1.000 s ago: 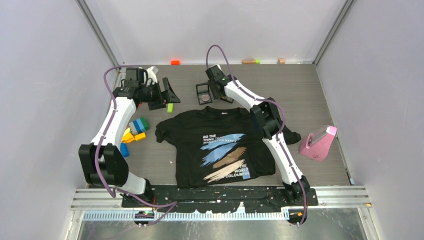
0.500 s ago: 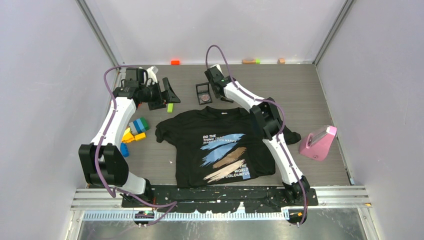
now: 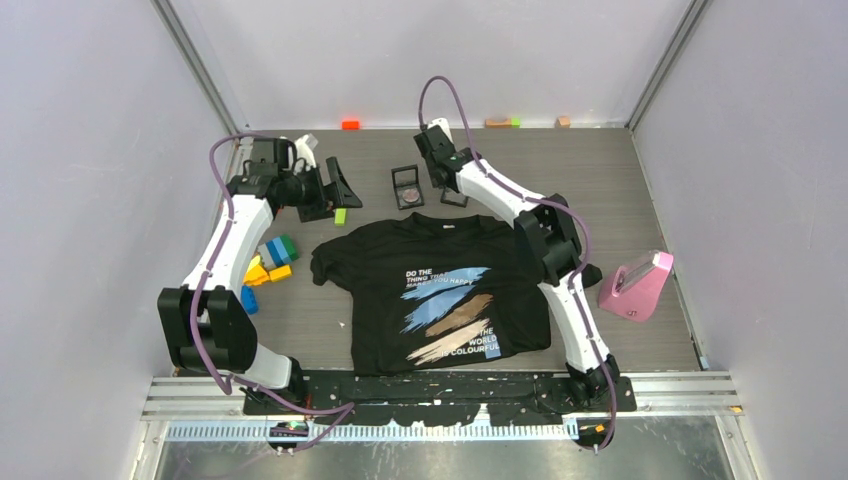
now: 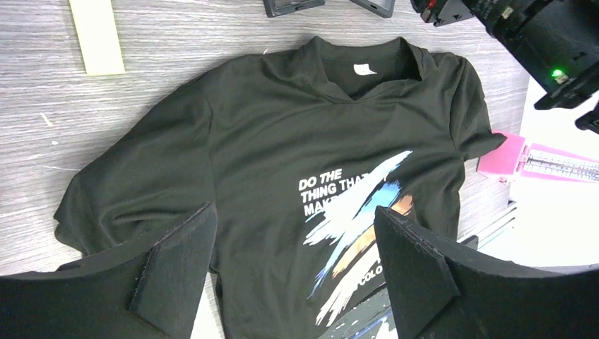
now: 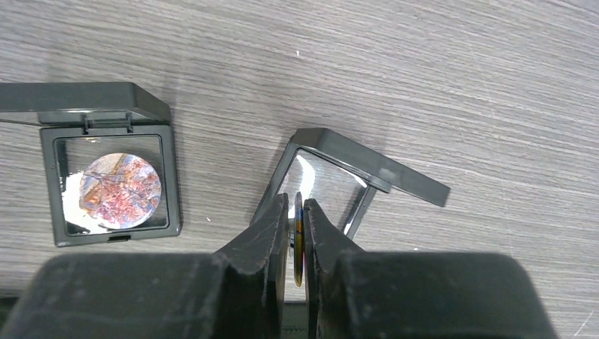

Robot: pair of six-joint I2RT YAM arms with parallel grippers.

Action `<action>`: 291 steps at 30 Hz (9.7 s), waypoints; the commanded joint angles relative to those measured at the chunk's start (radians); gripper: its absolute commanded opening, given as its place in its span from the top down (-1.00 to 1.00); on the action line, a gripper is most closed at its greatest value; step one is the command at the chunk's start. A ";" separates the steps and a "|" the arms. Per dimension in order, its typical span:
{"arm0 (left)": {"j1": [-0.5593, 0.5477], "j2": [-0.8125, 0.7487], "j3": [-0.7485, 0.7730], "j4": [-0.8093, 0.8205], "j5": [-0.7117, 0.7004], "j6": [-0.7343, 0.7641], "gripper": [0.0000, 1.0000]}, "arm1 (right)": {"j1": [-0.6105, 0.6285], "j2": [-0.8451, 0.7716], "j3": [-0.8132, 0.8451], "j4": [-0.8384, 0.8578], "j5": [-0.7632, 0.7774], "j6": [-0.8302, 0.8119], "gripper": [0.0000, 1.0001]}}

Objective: Pin the brooch onto the clothing

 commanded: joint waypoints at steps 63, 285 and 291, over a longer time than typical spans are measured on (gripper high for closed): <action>-0.451 -0.247 -0.204 0.774 0.698 -0.259 0.36 | 0.006 -1.239 -0.991 0.628 -1.210 0.616 0.99; -0.395 -0.182 -0.154 0.247 -0.040 0.063 1.00 | -0.038 -1.096 -1.209 0.031 -0.140 0.512 0.12; -0.395 -0.160 -0.148 0.239 -0.025 0.059 1.00 | 0.059 -1.142 -1.286 -0.012 -0.193 0.665 0.24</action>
